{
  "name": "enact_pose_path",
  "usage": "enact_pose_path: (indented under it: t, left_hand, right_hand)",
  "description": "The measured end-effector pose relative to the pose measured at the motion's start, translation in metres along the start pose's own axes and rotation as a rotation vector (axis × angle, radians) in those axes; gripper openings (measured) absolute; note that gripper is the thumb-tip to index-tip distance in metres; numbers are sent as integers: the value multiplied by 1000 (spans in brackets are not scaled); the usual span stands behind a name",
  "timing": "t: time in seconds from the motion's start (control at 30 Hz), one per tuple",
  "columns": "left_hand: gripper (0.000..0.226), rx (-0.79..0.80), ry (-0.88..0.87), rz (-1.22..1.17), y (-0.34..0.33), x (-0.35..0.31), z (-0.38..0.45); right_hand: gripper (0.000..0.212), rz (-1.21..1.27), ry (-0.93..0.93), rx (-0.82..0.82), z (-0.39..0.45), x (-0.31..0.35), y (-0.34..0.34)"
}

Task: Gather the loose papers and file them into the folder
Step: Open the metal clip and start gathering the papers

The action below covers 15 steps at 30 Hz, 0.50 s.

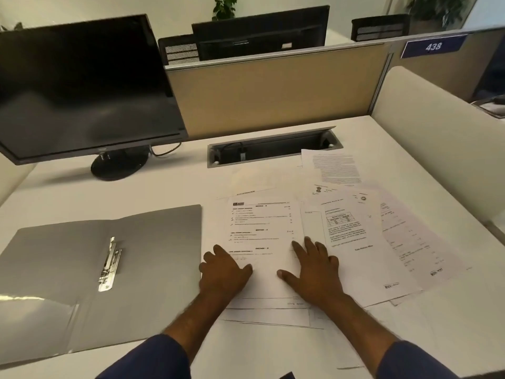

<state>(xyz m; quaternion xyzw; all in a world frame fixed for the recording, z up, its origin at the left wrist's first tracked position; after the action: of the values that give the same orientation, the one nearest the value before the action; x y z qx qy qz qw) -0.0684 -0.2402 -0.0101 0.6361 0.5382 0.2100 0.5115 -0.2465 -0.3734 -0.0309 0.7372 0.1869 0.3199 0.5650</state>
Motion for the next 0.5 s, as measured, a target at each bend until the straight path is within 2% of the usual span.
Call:
enact_pose_path:
  t: [0.17, 0.23, 0.33, 0.43, 0.5]
  left_hand:
    - [87, 57, 27, -3, -4, 0, 1]
    - [90, 65, 23, 34, -4, 0, 2]
    - [95, 70, 66, 59, -3, 1, 2]
    - [101, 76, 165, 84, 0, 4, 0]
    - [98, 62, 204, -4, 2, 6, -2]
  right_hand:
    - [88, 128, 31, 18, 0, -10, 9]
    - [91, 101, -59, -58, -1, -21, 16]
    - [96, 53, -292, -167, -6, -41, 28]
    - [97, 67, -298, -157, -3, -46, 30]
    - [93, 104, -268, -143, 3, -47, 29]
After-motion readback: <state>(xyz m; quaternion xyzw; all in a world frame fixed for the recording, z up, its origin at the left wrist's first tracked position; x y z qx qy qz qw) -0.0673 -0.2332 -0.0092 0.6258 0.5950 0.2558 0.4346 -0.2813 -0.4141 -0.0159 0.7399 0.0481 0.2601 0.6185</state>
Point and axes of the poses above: each hand's wrist, its own z-axis towards the middle knuckle, its own y-axis out of the back of the hand, x = y × z, the point moved 6 cm from there along z, towards the middle knuckle, and after that the axes turned 5 degrees about y, right-handed, at the moved point
